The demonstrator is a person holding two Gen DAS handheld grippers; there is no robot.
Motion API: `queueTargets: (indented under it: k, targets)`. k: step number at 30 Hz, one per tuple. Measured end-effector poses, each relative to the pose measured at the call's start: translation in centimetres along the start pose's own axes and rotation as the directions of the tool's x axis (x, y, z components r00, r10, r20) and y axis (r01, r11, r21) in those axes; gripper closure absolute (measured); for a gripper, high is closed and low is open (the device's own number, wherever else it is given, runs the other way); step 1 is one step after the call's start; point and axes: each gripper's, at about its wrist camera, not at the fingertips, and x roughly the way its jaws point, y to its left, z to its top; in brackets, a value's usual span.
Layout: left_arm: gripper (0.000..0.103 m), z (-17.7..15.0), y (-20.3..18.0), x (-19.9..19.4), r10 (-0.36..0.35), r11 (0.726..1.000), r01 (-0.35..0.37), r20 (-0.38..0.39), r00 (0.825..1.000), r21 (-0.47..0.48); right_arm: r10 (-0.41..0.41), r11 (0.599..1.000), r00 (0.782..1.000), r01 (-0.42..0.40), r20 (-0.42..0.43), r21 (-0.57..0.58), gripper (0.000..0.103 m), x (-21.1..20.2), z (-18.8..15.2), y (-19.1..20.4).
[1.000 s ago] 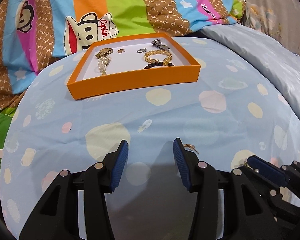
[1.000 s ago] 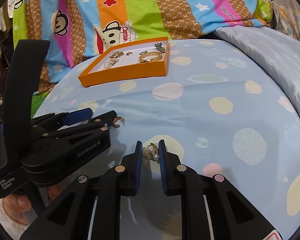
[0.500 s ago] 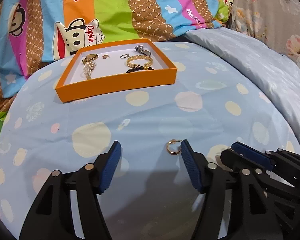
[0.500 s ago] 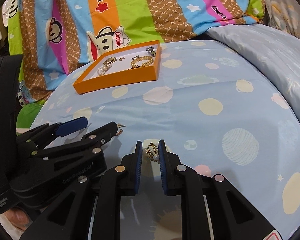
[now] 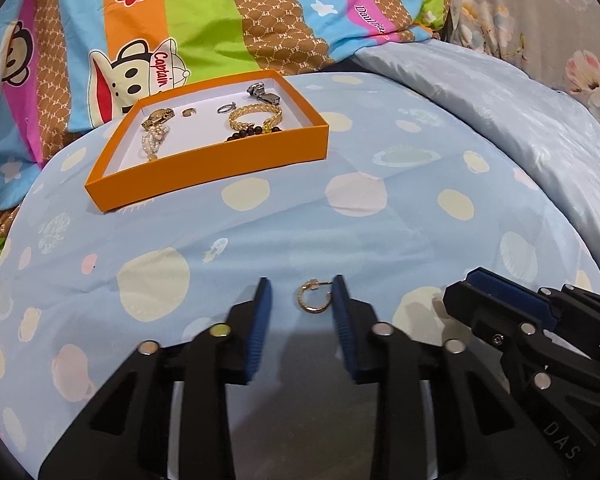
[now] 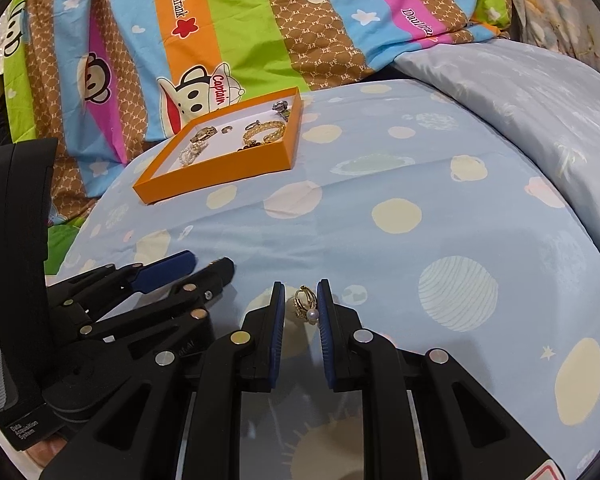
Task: Organize jewelry
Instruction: 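Grasp the second gold hoop earring with the left gripper while the right gripper holds the pearl earring, then carry both earrings over the orange box with both grippers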
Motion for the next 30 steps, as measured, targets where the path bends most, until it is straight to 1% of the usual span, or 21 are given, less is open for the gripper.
queueTargets:
  k: [3, 12, 19, 25, 27, 30]
  targets:
    - [0.087, 0.0, 0.4, -0.1, -0.012, 1.000, 0.012, 0.003, 1.000, -0.017, 0.001, 1.000, 1.000, -0.001, 0.000, 0.001, 0.087, 0.0, 0.0, 0.0]
    - [0.087, -0.4, 1.2, -1.5, -0.029, 0.999, 0.030, 0.031, 0.999, -0.030, 0.008, 1.000, 1.000, -0.008, 0.004, 0.002, 0.087, -0.1, 0.0, -0.1]
    - [0.087, -1.5, 3.4, -3.2, -0.040, 0.996, 0.044, 0.047, 0.998, -0.083, 0.015, 1.000, 1.000, -0.015, 0.004, -0.001, 0.088, -0.1, 0.0, 0.0]
    - [0.087, -2.2, 4.7, -4.3, -0.036, 0.992, 0.042, 0.056, 0.998, -0.119, 0.020, 1.000, 1.000, -0.020, 0.010, -0.006, 0.088, -0.2, 0.0, 0.2]
    - [0.087, -2.3, 5.3, -4.7, -0.029, 0.991, 0.037, 0.059, 0.998, -0.131, 0.030, 0.999, 0.999, -0.030, 0.012, -0.017, 0.088, -0.4, 0.1, 0.5]
    - [0.087, -2.1, 6.1, -5.3, -0.006, 0.991, 0.015, 0.066, 0.998, -0.130, 0.076, 0.996, 0.997, -0.077, -0.006, -0.055, 0.088, -0.6, 0.7, 1.6]
